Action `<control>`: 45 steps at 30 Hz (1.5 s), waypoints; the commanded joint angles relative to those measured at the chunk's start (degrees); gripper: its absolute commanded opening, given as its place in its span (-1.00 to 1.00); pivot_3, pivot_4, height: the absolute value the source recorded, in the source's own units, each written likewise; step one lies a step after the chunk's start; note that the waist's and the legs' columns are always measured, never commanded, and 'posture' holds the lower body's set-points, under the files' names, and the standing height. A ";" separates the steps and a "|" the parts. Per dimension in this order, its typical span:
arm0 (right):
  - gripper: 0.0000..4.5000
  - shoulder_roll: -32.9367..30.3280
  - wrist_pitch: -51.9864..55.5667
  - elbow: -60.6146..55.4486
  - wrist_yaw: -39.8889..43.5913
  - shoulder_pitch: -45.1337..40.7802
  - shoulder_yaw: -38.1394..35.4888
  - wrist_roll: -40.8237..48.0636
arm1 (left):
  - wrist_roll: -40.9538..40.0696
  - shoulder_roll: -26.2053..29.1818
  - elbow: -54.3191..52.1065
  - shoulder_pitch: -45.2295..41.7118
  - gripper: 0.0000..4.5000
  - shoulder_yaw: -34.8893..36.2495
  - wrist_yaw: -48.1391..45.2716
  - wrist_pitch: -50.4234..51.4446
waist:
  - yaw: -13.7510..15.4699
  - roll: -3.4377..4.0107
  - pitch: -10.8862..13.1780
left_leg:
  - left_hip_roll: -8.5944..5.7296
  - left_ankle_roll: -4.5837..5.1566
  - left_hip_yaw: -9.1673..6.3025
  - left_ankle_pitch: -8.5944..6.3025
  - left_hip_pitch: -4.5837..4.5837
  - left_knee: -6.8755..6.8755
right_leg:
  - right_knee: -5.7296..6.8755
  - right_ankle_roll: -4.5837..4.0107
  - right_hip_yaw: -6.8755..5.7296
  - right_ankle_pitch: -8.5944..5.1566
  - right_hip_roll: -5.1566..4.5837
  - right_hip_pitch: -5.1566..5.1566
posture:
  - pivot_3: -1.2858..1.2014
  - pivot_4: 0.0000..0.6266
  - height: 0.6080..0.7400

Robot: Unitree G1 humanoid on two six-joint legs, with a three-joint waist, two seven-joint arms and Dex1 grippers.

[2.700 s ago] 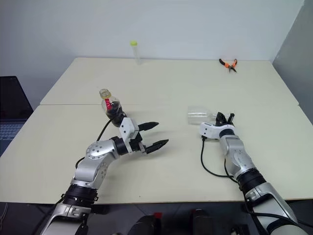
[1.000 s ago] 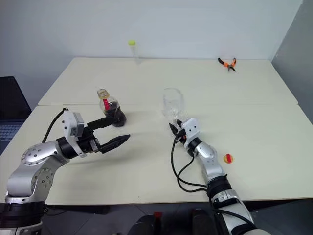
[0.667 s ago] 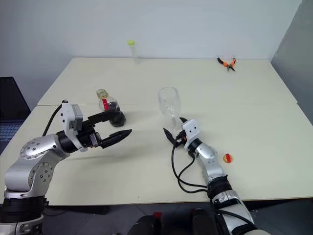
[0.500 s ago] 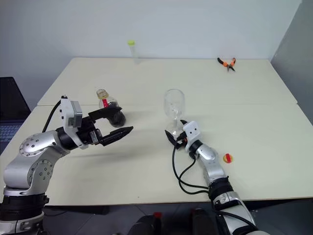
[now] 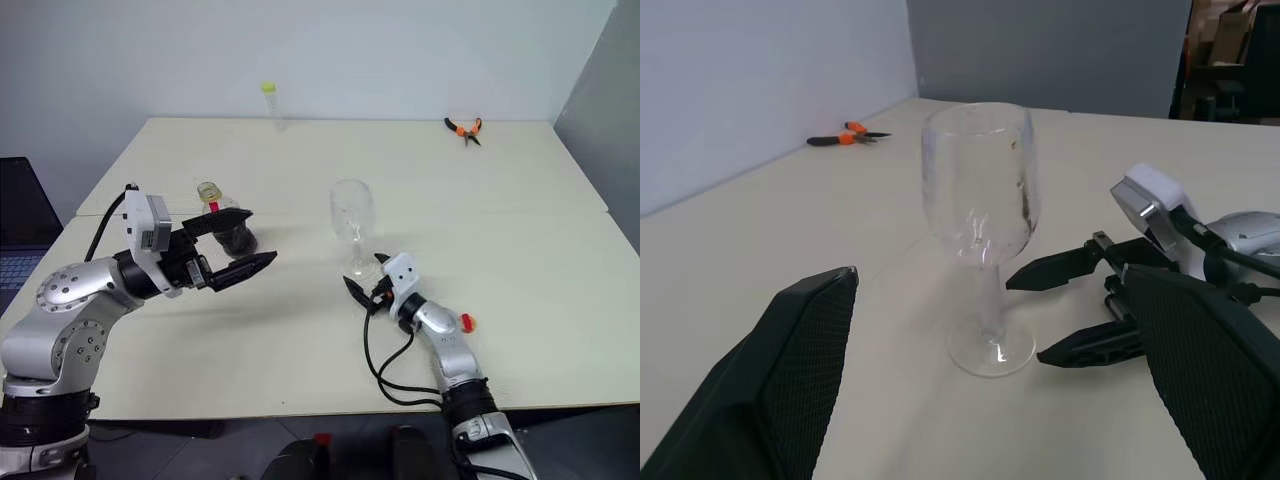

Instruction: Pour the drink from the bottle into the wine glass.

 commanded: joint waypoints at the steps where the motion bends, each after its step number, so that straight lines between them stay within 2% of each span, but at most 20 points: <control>1: 0.99 -2.37 5.47 -8.31 2.02 2.07 0.95 1.42 | -0.86 1.00 -2.83 -0.18 1.00 0.52 0.17 0.20 | 0.05 0.00 0.00 | 0.00 0.01 0.01 -0.01 0.00 0.00 | 0.00 0.00 0.00 0.00 0.00 0.00 | 0.03 -0.52 1.00; 7: 0.99 -8.96 14.78 -22.49 5.67 7.29 0.41 5.04 | 0.45 0.91 -3.91 4.47 1.00 -0.17 0.35 -0.23 | 0.36 0.01 0.01 | 0.01 0.06 0.01 -0.03 -0.01 0.01 | -0.02 0.00 0.02 0.00 -0.04 0.00 | 0.03 -0.52 1.00; 9: 0.99 -12.86 18.03 -28.59 7.57 9.43 -0.66 6.82 | 1.94 0.45 -4.29 7.40 1.00 -1.22 0.95 -0.94 | 0.46 0.02 0.01 | 0.02 0.07 -0.01 -0.04 -0.01 0.00 | -0.02 0.00 0.00 0.00 -0.05 0.00 | 0.03 -0.52 1.00; 13: 0.99 -20.17 25.01 -40.01 11.12 12.48 -3.43 13.03 | 4.49 -5.31 -2.53 10.78 1.00 -0.52 8.27 -3.14 | 1.05 0.05 0.07 | -0.02 0.09 0.01 -0.05 -0.03 0.03 | -0.07 0.02 0.01 -0.01 -0.12 0.05 | 0.03 -0.52 1.00; 17: 0.99 -23.73 28.96 -45.84 11.84 12.75 -4.95 16.99 | 8.33 -9.48 0.98 12.92 1.00 0.11 12.30 -8.12 | 1.19 0.00 0.04 | 0.03 0.09 -0.08 -0.05 -0.02 0.04 | -0.09 0.01 -0.06 -0.01 -0.11 0.10 | 0.03 -0.52 1.00; 19: 0.99 -25.60 31.31 -48.96 12.46 12.72 -5.82 19.55 | 13.19 -13.70 5.43 13.40 1.00 1.01 18.93 -14.81 | 1.31 0.03 0.04 | 0.04 0.09 -0.09 -0.05 -0.02 0.02 | -0.09 0.01 -0.06 -0.01 -0.10 0.10 | 0.03 -0.52 1.00; 23: 0.99 -26.89 34.09 -51.64 12.03 12.53 -6.27 22.75 | 19.26 -18.80 12.05 12.19 1.00 1.10 27.06 -22.45 | 1.52 -0.08 0.01 | -0.02 0.09 -0.06 -0.05 -0.04 0.05 | -0.12 0.01 -0.07 -0.01 -0.16 0.11 | 0.03 -0.52 1.00; 27: 0.99 -27.62 35.85 -52.98 11.97 12.53 -6.57 25.07 | 20.94 -20.72 16.36 10.29 1.00 1.32 30.58 -25.29 | 1.64 -0.12 0.01 | -0.02 0.09 -0.08 -0.05 -0.06 0.06 | -0.11 0.01 -0.10 -0.01 -0.16 0.11 | 0.03 -0.52 1.00; 33: 0.99 -27.33 37.62 -54.38 9.94 10.20 -7.40 27.59 | 22.42 -20.31 24.30 3.74 1.00 1.33 33.48 -26.53 | 1.61 -0.13 0.01 | -0.05 0.09 -0.06 -0.05 -0.06 0.07 | -0.10 0.02 -0.11 -0.01 -0.14 0.11 | 0.03 -0.52 1.00; 45: 0.99 -27.55 38.02 -57.39 6.21 9.11 -7.91 28.94 | 23.74 -20.74 31.47 -4.90 1.00 -0.26 34.17 -25.07 | 1.61 -0.15 0.00 | -0.08 0.07 -0.06 -0.04 -0.08 0.09 | -0.09 0.02 -0.12 -0.01 -0.11 0.10 | 0.03 -0.52 1.00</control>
